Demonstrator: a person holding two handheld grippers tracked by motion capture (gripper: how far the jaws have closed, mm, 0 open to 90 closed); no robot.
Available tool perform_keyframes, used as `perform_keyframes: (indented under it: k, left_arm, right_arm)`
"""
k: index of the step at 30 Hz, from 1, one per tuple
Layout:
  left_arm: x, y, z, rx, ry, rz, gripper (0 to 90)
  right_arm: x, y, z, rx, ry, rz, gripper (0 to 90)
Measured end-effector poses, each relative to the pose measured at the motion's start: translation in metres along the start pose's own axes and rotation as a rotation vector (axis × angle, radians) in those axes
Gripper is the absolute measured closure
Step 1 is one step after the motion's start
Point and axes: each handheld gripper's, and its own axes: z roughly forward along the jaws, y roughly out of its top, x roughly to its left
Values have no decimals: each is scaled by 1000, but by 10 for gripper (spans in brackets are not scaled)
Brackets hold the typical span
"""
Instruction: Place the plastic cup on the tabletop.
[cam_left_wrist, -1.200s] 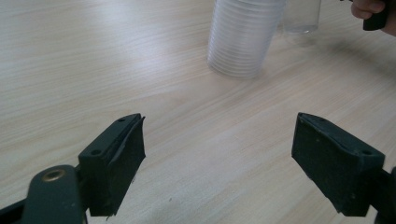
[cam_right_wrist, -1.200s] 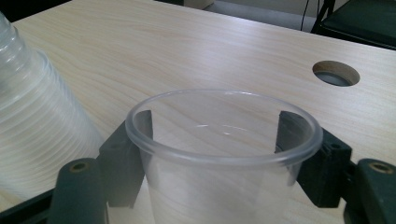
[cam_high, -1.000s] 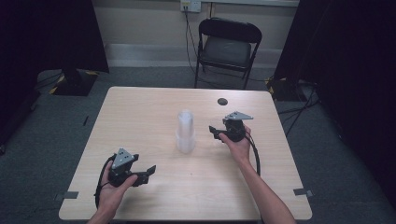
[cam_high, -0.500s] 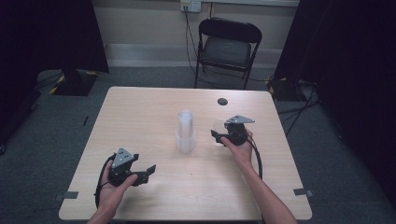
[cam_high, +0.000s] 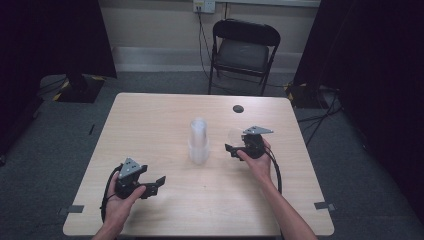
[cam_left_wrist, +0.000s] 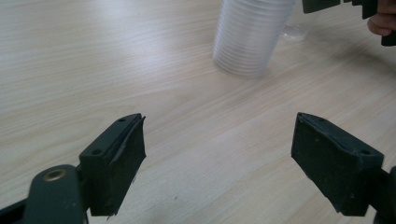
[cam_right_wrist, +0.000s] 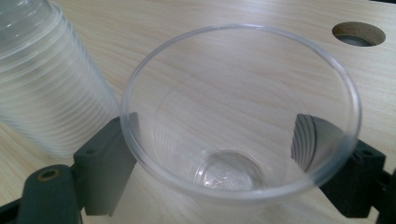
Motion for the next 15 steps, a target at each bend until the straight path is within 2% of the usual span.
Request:
perform_keyframes:
  k: [8, 15]
  left_arm:
    - [8, 1, -4, -11, 11, -31, 176]
    - [10, 2, -6, -14, 19, -11, 175]
  right_arm:
    - [0, -6, -8, 3, 0, 14, 146]
    - [2, -9, -17, -1, 0, 3, 145]
